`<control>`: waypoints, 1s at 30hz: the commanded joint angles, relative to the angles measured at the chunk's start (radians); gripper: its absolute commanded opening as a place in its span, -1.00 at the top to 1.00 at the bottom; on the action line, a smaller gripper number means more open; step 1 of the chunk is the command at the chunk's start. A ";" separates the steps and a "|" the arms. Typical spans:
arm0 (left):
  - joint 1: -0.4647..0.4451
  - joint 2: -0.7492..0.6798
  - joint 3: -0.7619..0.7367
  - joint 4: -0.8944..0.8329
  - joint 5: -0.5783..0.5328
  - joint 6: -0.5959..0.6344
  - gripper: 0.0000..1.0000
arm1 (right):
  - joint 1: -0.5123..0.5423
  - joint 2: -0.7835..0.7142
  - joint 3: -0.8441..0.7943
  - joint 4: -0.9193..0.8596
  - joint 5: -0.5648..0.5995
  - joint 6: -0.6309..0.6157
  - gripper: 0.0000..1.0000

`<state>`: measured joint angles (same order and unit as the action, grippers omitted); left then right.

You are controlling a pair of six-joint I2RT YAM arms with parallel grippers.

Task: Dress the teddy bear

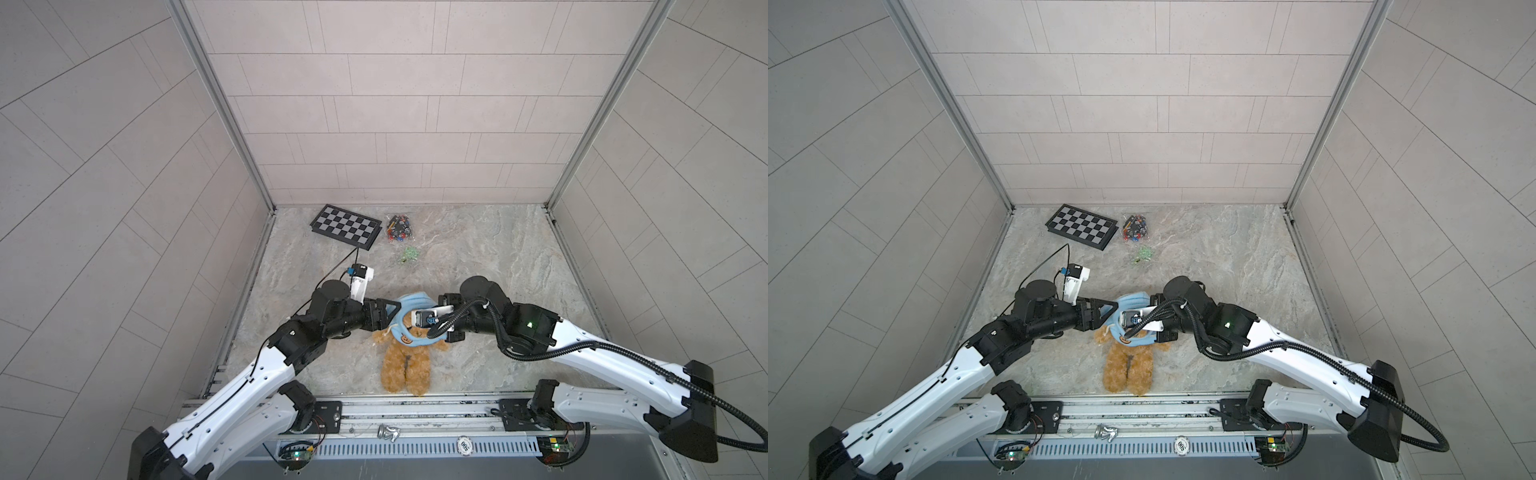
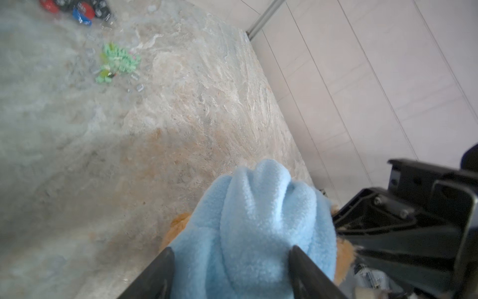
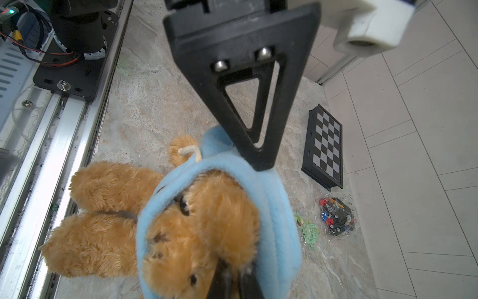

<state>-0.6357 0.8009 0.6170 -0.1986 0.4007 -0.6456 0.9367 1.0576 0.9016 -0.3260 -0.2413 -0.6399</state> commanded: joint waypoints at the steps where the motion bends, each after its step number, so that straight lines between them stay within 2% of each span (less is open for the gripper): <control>1: 0.011 -0.057 -0.033 0.017 -0.012 -0.029 -0.63 | 0.002 -0.053 -0.008 0.095 0.009 -0.038 1.00; 6: 0.018 -0.107 -0.062 0.020 -0.015 -0.055 -0.65 | 0.002 -0.064 -0.021 0.111 0.009 -0.045 1.00; 9: 0.018 -0.093 -0.078 0.074 0.009 -0.081 -0.43 | 0.002 -0.057 -0.019 0.115 0.007 -0.041 1.00; 12: 0.018 -0.084 -0.091 0.125 0.020 -0.103 -0.10 | 0.002 -0.060 -0.020 0.123 0.001 -0.035 1.00; 17: 0.018 -0.089 -0.091 0.134 -0.013 -0.094 0.93 | 0.005 -0.063 -0.018 0.110 0.003 -0.040 1.00; 18: 0.021 -0.091 -0.089 0.121 -0.033 -0.087 1.00 | 0.010 -0.063 -0.017 0.103 0.004 -0.046 1.00; 21: 0.070 -0.088 -0.087 0.085 -0.080 -0.076 1.00 | 0.065 -0.065 -0.019 0.070 0.037 -0.097 1.00; 26: 0.228 -0.029 -0.118 0.081 -0.077 -0.064 1.00 | 0.188 -0.104 -0.042 0.047 0.063 -0.178 1.00; 30: 0.263 0.077 -0.142 0.099 -0.067 -0.024 1.00 | 0.251 -0.136 -0.046 0.038 0.099 -0.199 1.00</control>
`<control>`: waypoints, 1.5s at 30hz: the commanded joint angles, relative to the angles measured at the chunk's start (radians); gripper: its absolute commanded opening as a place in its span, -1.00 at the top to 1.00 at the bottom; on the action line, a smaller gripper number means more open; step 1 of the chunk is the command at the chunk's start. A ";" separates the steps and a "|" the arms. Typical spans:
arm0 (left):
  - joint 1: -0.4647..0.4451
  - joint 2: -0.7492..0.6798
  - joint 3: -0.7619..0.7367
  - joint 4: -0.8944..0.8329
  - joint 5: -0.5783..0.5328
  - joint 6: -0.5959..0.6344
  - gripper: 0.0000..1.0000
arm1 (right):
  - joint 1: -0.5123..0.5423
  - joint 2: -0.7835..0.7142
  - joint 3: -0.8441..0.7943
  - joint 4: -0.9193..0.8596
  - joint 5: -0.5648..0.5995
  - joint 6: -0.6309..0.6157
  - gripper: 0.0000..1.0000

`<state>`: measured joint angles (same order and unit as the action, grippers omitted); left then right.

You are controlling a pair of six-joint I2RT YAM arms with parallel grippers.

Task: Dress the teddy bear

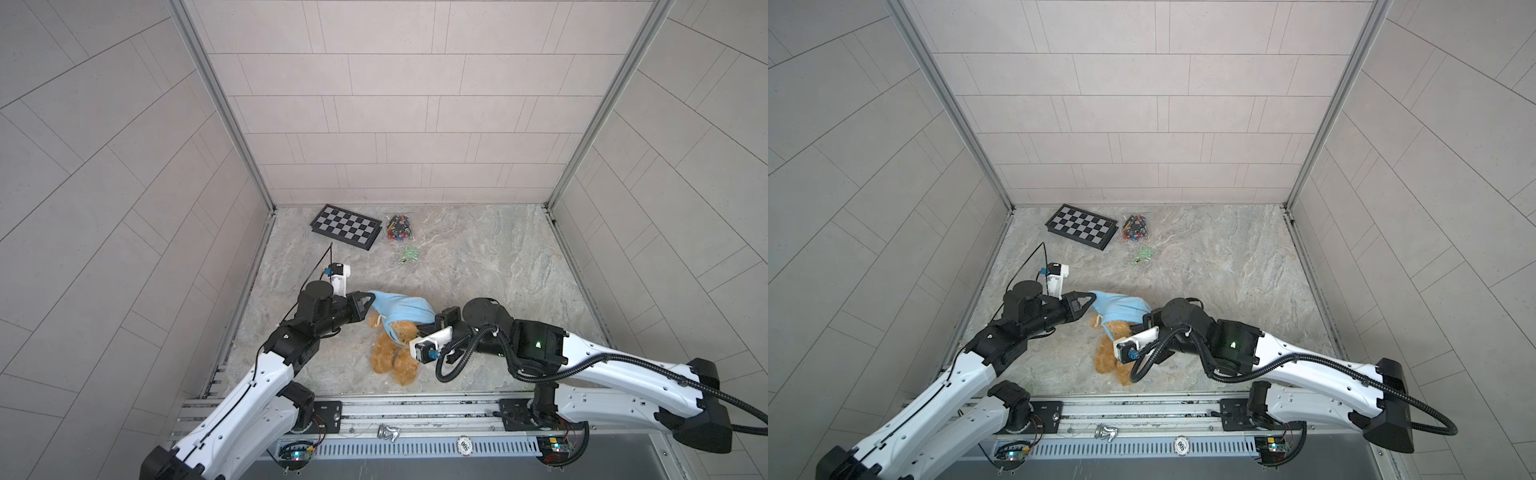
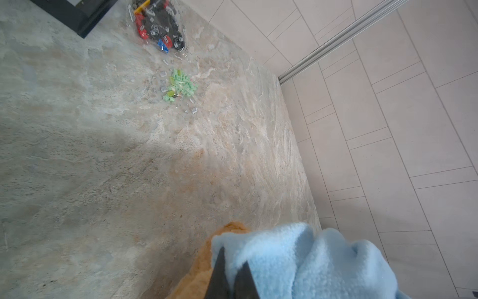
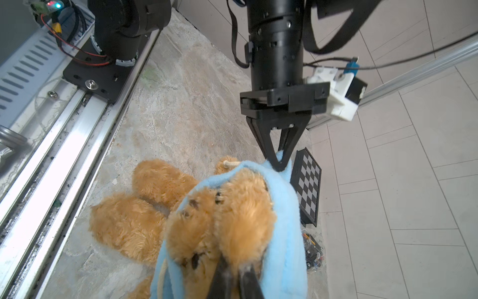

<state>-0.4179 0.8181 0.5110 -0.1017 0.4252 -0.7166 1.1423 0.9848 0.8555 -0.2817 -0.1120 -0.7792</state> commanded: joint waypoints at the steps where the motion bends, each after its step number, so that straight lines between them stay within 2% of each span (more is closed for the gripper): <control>1: 0.045 0.086 -0.042 0.005 -0.096 0.057 1.00 | 0.057 -0.067 -0.003 -0.005 -0.027 -0.064 1.00; 8: 0.095 0.198 -0.113 0.035 -0.114 0.076 1.00 | 0.107 -0.102 -0.024 0.024 -0.007 -0.070 1.00; 14: 0.095 0.196 -0.101 0.026 -0.106 0.087 1.00 | 0.107 -0.116 -0.056 0.089 -0.027 -0.032 1.00; 16: 0.085 0.173 -0.086 0.016 -0.086 0.091 1.00 | 0.107 -0.092 -0.047 0.112 0.014 0.015 1.00; 20: 0.000 0.061 -0.041 -0.008 -0.015 0.095 1.00 | 0.088 -0.016 0.023 0.121 0.165 0.153 1.00; 21: -0.027 0.019 -0.023 -0.034 -0.009 0.098 0.92 | 0.073 0.000 0.043 0.110 0.174 0.209 1.00; 23: -0.064 -0.065 0.017 -0.095 0.001 0.109 0.45 | 0.045 0.018 0.067 0.093 0.146 0.273 1.00; 26: -0.074 -0.169 0.089 -0.229 -0.002 0.165 -0.19 | 0.020 0.033 0.076 0.068 0.103 0.295 1.00; 27: -0.074 -0.197 0.123 -0.284 -0.003 0.202 -0.27 | 0.003 0.036 0.073 0.063 0.077 0.298 1.00; 29: -0.076 -0.232 0.183 -0.358 0.003 0.268 -0.31 | -0.026 0.031 0.063 0.063 0.018 0.295 1.00; 33: -0.076 -0.233 0.273 -0.391 0.113 0.362 -0.45 | -0.068 0.027 0.064 0.056 -0.080 0.279 1.00; 35: -0.136 -0.195 0.306 -0.398 0.119 0.384 -0.55 | -0.082 0.036 0.083 0.043 -0.098 0.281 1.00; 41: -0.302 -0.062 0.382 -0.404 -0.044 0.434 -0.84 | -0.082 0.070 0.118 0.021 -0.106 0.281 1.00; 45: -0.352 0.006 0.403 -0.416 -0.097 0.464 -0.86 | -0.084 0.076 0.117 0.027 -0.112 0.281 1.00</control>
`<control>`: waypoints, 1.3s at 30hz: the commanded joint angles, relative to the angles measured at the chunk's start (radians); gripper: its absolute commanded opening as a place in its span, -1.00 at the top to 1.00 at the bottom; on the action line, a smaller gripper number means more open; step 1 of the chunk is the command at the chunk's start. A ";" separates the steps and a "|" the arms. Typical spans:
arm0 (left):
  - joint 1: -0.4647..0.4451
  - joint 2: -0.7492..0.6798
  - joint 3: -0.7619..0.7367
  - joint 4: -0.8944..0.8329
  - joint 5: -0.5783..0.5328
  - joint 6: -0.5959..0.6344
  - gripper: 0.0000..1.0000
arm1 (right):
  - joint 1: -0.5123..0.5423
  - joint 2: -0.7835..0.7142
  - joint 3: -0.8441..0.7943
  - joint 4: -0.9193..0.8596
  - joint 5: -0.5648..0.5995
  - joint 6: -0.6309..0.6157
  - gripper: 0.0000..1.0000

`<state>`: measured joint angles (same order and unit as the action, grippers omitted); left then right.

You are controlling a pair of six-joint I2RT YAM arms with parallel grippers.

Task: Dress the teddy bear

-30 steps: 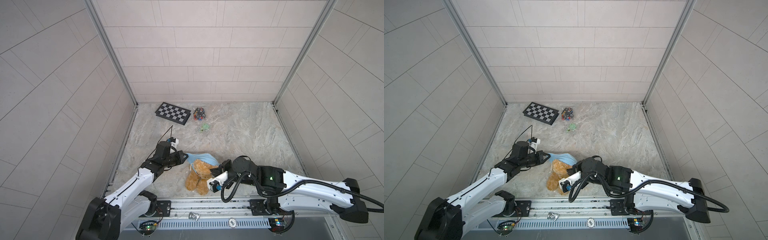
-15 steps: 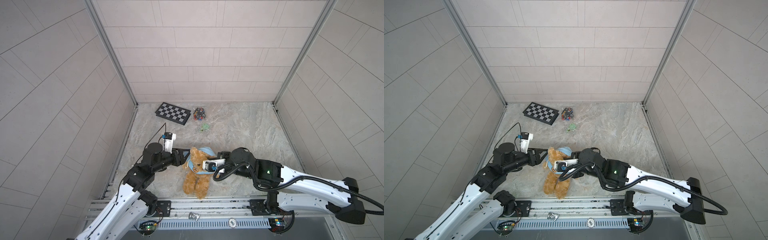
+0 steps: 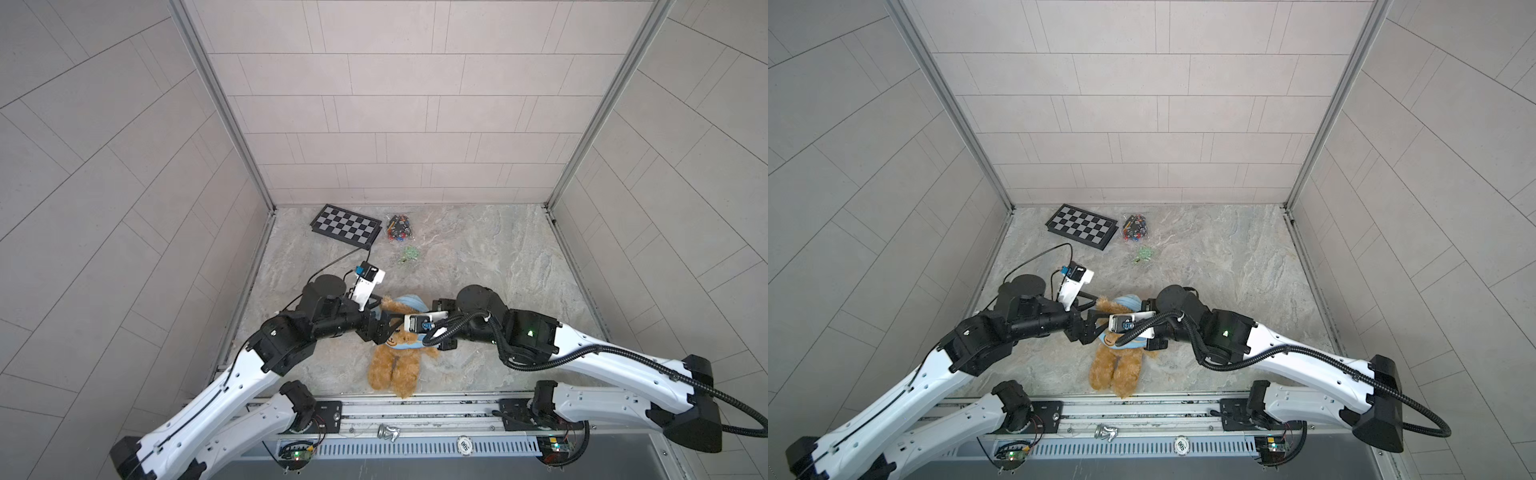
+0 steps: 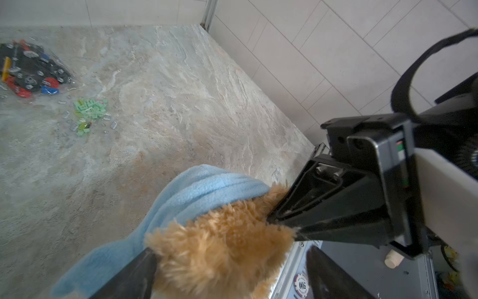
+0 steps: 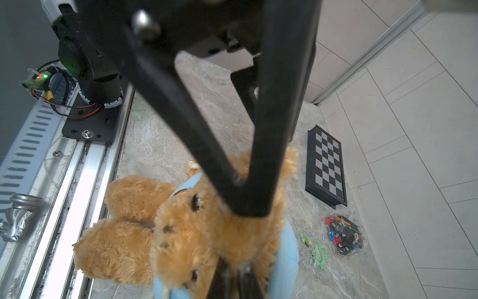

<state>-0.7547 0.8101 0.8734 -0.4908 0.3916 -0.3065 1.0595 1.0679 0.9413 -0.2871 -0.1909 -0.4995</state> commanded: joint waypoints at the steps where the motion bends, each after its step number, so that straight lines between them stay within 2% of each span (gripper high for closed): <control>1: -0.018 0.025 0.043 -0.033 -0.067 0.061 -0.85 | -0.004 -0.009 0.030 0.035 -0.033 0.001 1.00; 6: -0.027 0.046 0.030 -0.078 -0.093 0.122 -0.67 | -0.037 -0.025 0.014 0.053 -0.073 0.021 1.00; 11: -0.035 0.063 0.005 -0.073 -0.088 0.161 -0.62 | -0.052 -0.025 0.005 0.072 -0.101 0.034 1.00; 14: -0.042 0.081 0.002 -0.038 -0.079 0.164 -0.37 | -0.052 -0.021 0.004 0.084 -0.113 0.039 1.00; 18: -0.044 0.114 0.006 -0.004 -0.081 0.159 0.11 | -0.052 -0.025 -0.001 0.088 -0.119 0.045 1.00; 20: -0.045 0.117 -0.002 0.026 -0.067 0.150 0.20 | -0.052 -0.028 -0.004 0.082 -0.119 0.047 1.00; 25: -0.050 0.109 -0.017 0.056 -0.065 0.149 0.63 | -0.052 -0.040 -0.014 0.081 -0.109 0.070 1.00; 26: -0.050 0.099 -0.025 0.063 -0.071 0.153 0.79 | -0.052 -0.046 -0.017 0.082 -0.106 0.080 0.92; 27: -0.049 0.084 -0.039 0.077 -0.075 0.154 0.95 | -0.052 -0.056 -0.022 0.083 -0.098 0.094 0.76; 30: -0.050 0.003 -0.098 0.148 -0.086 0.178 1.00 | -0.058 -0.110 -0.055 0.089 -0.061 0.168 0.23; 31: -0.049 -0.029 -0.127 0.181 -0.084 0.185 1.00 | -0.061 -0.133 -0.070 0.089 -0.055 0.191 0.14; 35: -0.042 -0.135 -0.217 0.250 -0.079 0.210 1.00 | -0.080 -0.265 -0.165 0.107 -0.040 0.304 -0.07; 39: -0.041 -0.164 -0.246 0.282 -0.044 0.211 1.00 | -0.127 -0.330 -0.237 0.141 -0.084 0.384 -0.12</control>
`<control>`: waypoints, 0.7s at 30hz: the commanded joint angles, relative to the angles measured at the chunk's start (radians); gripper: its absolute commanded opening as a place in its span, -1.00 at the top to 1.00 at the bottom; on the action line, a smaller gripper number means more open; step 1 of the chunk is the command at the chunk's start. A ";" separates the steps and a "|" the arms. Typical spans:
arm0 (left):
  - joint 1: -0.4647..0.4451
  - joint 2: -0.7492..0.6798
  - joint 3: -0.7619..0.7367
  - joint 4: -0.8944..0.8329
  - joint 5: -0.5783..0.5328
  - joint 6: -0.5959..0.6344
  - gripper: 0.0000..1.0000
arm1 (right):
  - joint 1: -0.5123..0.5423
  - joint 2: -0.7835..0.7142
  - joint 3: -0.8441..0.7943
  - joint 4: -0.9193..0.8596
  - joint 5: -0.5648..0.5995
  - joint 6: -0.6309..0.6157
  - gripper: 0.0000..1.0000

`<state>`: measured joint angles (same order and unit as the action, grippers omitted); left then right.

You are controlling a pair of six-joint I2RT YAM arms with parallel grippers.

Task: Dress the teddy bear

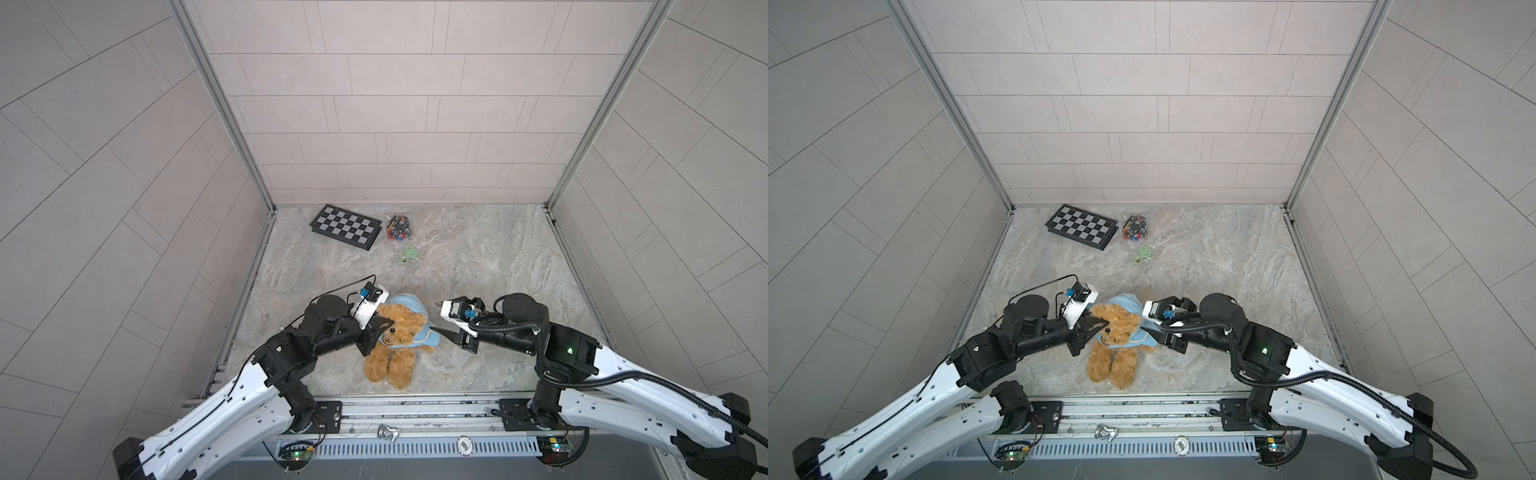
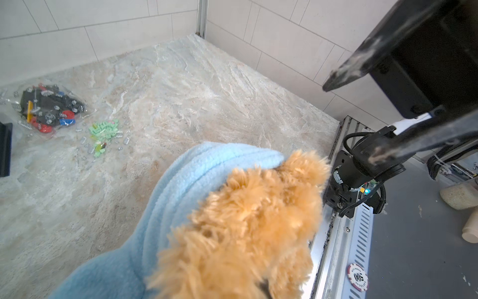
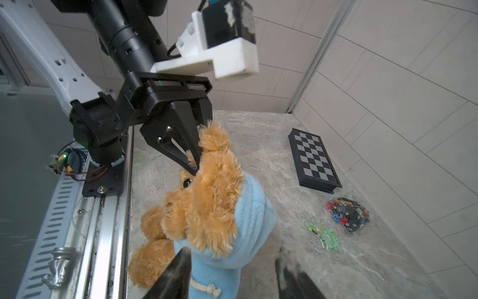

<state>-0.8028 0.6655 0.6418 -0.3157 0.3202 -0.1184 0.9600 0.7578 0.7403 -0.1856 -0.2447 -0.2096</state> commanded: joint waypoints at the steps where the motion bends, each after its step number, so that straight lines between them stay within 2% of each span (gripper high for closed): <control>1: 0.007 -0.026 -0.021 0.119 0.034 0.020 1.00 | -0.039 -0.023 -0.047 0.048 -0.051 0.101 -0.12; 7: 0.006 -0.050 -0.040 0.160 0.047 0.009 1.00 | -0.087 0.011 -0.101 0.113 -0.181 0.095 -0.09; 16: 0.007 -0.041 -0.051 0.198 0.066 0.002 1.00 | -0.101 0.100 -0.160 0.263 -0.231 0.102 0.09; 17: 0.007 -0.041 -0.055 0.203 0.069 0.001 1.00 | -0.101 0.112 -0.160 0.277 -0.228 0.106 0.17; 21: 0.006 -0.051 -0.062 0.220 0.073 -0.010 1.00 | -0.105 0.127 -0.181 0.329 -0.191 0.128 0.84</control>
<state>-0.8001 0.6308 0.5831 -0.1829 0.3664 -0.1200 0.8566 0.8883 0.5674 0.0429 -0.4301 -0.0982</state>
